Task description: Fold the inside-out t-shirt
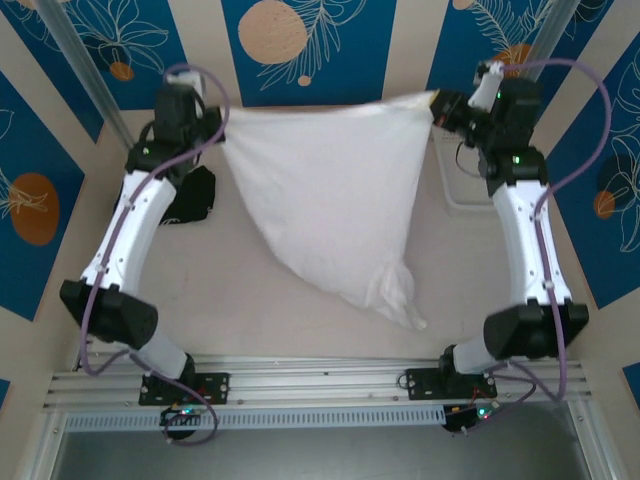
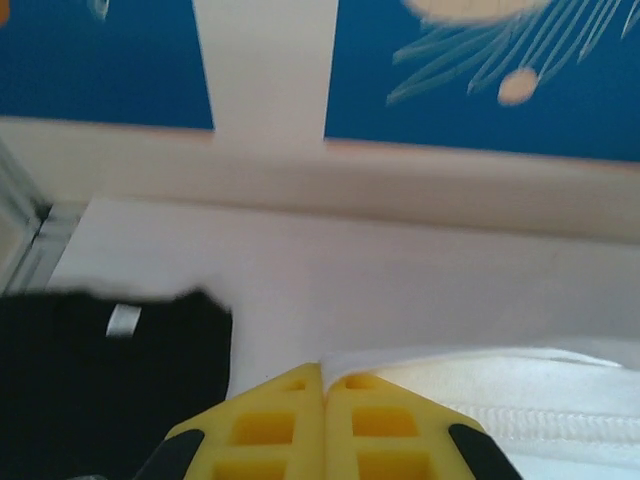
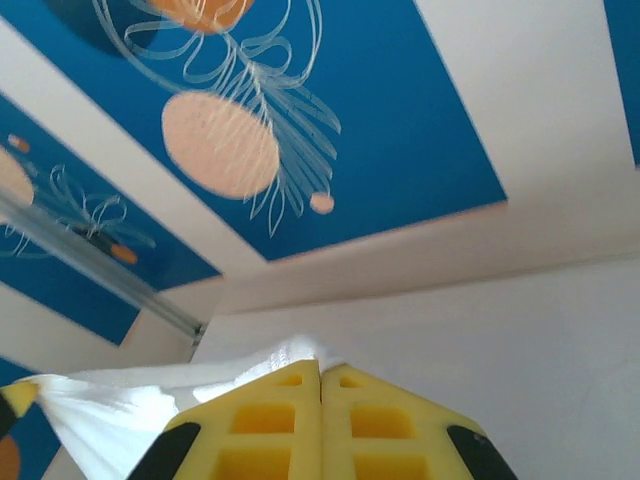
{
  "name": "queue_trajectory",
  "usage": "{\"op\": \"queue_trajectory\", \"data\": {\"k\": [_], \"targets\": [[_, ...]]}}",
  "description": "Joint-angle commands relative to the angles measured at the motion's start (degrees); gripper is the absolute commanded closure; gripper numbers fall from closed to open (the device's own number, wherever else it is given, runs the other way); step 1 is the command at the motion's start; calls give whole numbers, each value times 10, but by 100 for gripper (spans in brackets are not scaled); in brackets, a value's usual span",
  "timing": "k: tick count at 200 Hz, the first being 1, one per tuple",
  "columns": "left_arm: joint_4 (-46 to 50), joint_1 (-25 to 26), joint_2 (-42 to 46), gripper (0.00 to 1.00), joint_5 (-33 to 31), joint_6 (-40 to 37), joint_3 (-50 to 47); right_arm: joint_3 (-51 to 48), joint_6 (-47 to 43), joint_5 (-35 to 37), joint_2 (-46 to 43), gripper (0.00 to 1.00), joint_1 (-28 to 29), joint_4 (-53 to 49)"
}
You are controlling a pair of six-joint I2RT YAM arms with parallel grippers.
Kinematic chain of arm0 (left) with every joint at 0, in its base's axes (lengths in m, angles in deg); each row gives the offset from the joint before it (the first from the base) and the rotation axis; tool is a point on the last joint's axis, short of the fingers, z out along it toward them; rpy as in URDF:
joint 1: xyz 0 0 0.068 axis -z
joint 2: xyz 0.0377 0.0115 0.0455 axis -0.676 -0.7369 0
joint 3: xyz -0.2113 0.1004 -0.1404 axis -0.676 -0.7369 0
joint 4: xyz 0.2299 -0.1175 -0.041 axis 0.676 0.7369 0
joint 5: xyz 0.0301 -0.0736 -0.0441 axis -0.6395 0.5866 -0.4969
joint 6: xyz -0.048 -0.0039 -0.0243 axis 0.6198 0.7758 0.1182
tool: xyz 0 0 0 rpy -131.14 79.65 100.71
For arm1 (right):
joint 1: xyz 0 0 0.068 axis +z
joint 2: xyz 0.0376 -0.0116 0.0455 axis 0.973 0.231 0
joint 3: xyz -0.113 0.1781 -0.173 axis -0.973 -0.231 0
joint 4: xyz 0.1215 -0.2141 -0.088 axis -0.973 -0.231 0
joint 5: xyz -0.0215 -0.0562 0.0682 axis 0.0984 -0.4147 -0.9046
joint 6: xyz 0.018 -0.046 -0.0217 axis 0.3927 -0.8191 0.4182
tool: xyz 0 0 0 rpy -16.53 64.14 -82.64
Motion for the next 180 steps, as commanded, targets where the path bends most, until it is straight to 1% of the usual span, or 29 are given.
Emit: {"op": "queue_trajectory", "data": {"k": [1, 16, 32, 44, 63, 73, 89, 107, 120, 135, 149, 156, 166, 180], "targets": [[-30, -4, 46, 100, 27, -15, 156, 138, -18, -10, -26, 100, -4, 44], [-61, -5, 80, 100, 33, -23, 173, 172, -23, -11, -34, 100, -3, 56], [-81, -4, 133, 100, 42, -26, 150, 185, -27, -23, -49, 100, -2, 62], [-96, -3, 181, 100, 48, -22, 97, 182, -31, -36, -61, 100, 3, 54], [-110, -4, 262, 100, 58, -12, -32, 144, -45, -52, -85, 100, 13, 29], [-110, -3, 307, 100, 67, 3, -115, 99, -48, -65, -104, 100, 17, 18], [-101, -2, 386, 100, 108, 36, -268, 0, -44, -91, -141, 100, 23, -2], [-102, 2, 479, 100, 163, 75, -461, -146, -32, -106, -193, 100, 26, -20], [-84, 12, 534, 100, 182, 99, -576, -259, -23, -110, -226, 100, 29, -13], [-81, 38, 572, 100, 214, 124, -695, -362, -30, -114, -239, 100, 34, -13], [-94, 83, 586, 100, 227, 147, -784, -425, -42, -113, -231, 100, 35, -19], [-102, 114, 584, 100, 221, 154, -818, -448, -47, -113, -223, 100, 35, -24], [-116, 164, 573, 100, 192, 159, -856, -475, -50, -111, -213, 100, 36, -27], [-148, 223, 540, 100, 170, 163, -881, -505, -49, -103, -204, 100, 37, -19]]}}
